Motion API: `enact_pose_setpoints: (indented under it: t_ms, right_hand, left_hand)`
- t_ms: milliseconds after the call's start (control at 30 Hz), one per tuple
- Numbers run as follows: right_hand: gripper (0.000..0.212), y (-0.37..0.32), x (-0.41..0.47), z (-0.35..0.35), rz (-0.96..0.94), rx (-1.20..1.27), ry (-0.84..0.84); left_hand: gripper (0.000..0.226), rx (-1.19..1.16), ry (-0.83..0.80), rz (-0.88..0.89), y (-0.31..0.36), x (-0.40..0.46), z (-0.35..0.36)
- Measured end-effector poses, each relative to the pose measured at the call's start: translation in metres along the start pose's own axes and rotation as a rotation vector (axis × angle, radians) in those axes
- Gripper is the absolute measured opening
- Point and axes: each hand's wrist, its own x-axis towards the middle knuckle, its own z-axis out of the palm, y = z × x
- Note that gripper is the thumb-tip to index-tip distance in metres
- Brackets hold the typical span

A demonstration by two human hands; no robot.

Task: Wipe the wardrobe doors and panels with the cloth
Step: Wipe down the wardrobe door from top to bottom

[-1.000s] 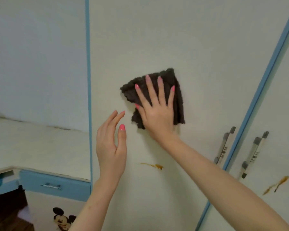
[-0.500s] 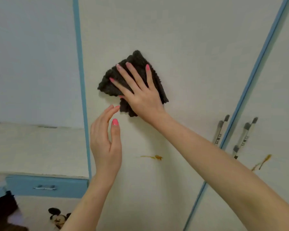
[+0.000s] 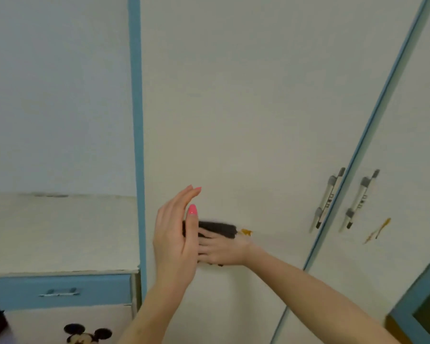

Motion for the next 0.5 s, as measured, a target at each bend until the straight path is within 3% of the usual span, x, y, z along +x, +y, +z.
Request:
enact_pose_setpoints:
  t_ms: [33, 100, 200, 300, 333, 433, 500]
  right_hand:
    - [0.043, 0.023, -0.015, 0.006, -0.071, 0.074, -0.153]
    - [0.049, 0.076, -0.022, -0.008, 0.109, 0.202, -0.210]
    - [0.047, 0.120, -0.020, -0.017, 0.487, 0.117, -0.058]
    - [0.042, 0.079, 0.000, -0.004, 0.828, 0.187, 0.034]
    - [0.040, 0.051, -0.002, 0.004, 0.807, 0.201, 0.033]
    - [0.035, -0.033, -0.048, 0.020, 0.378, 0.217, -0.119]
    - [0.051, -0.057, -0.083, 0.018, 0.194, 0.217, -0.219]
  left_hand:
    - [0.035, 0.001, -0.012, 0.005, 0.000, -0.002, -0.002]
    - [0.036, 0.009, -0.019, 0.019, 0.002, -0.002, -0.001]
    - [0.036, 0.013, -0.019, 0.028, 0.006, 0.001, 0.007]
    - [0.035, 0.003, -0.002, 0.063, 0.004, 0.003, 0.017]
    - [0.035, 0.008, -0.002, 0.082, 0.002, 0.003, 0.020]
    - [0.034, 0.026, -0.017, 0.142, -0.010, -0.002, 0.029]
    - [0.034, 0.042, 0.000, 0.176, -0.018, -0.004, 0.031]
